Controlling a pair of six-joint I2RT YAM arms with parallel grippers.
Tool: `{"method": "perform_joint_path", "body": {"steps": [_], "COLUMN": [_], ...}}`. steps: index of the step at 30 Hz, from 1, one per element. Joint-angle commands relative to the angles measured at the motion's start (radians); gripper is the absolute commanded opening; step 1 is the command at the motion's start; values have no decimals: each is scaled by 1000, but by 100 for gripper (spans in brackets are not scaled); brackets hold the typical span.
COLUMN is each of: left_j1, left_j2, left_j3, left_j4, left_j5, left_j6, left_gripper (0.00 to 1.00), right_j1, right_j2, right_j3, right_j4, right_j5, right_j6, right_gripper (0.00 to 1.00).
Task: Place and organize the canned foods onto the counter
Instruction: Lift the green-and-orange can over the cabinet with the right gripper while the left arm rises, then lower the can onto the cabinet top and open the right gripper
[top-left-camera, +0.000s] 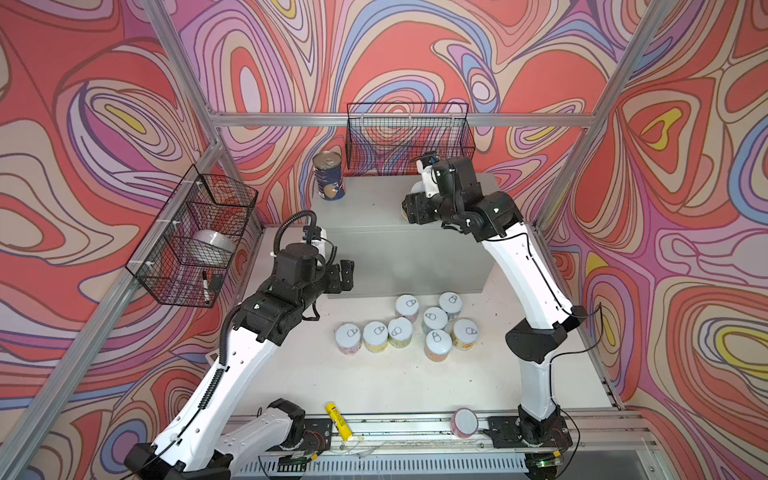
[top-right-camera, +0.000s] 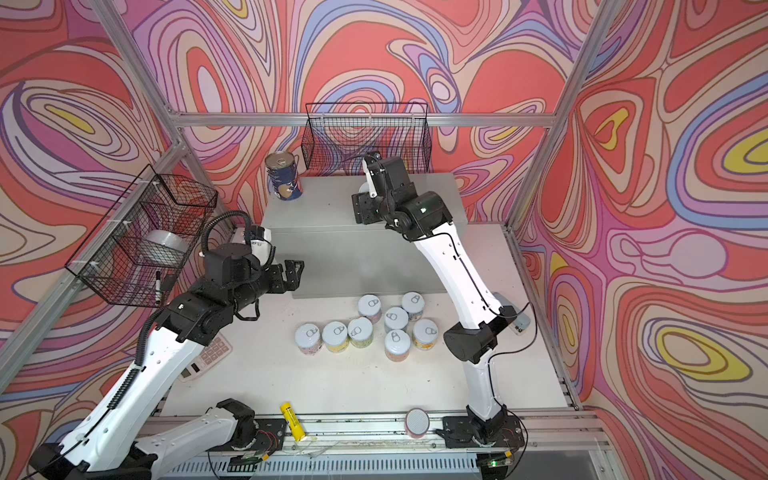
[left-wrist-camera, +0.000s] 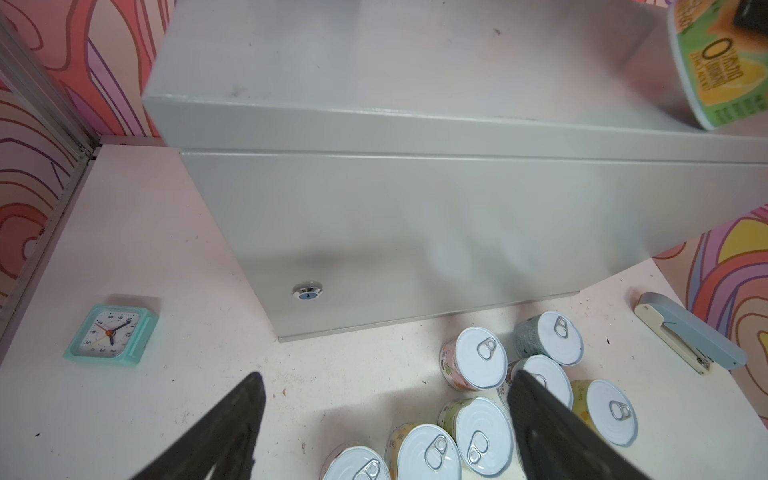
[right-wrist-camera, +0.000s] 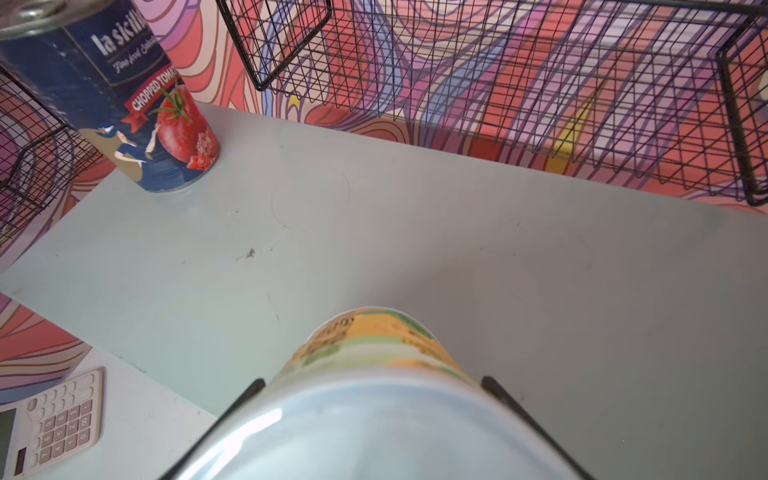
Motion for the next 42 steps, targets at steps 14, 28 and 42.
{"method": "perform_joint_path", "body": {"steps": [14, 28, 42], "left_j1": [7, 8, 8], "left_j2": [34, 65, 33], "left_j3": [-8, -2, 9], "left_j4": [41, 55, 61], "left_j5": [-7, -2, -12], "left_j6": [2, 29, 64], "left_gripper": [93, 94, 95], "right_j1": [-16, -20, -34], "right_j2": [16, 36, -176], "right_j3": [32, 27, -137], "right_j4": [119, 169, 436], "right_j5": [13, 10, -42], "right_j6": [7, 13, 11], "right_gripper": [78, 98, 98]}}
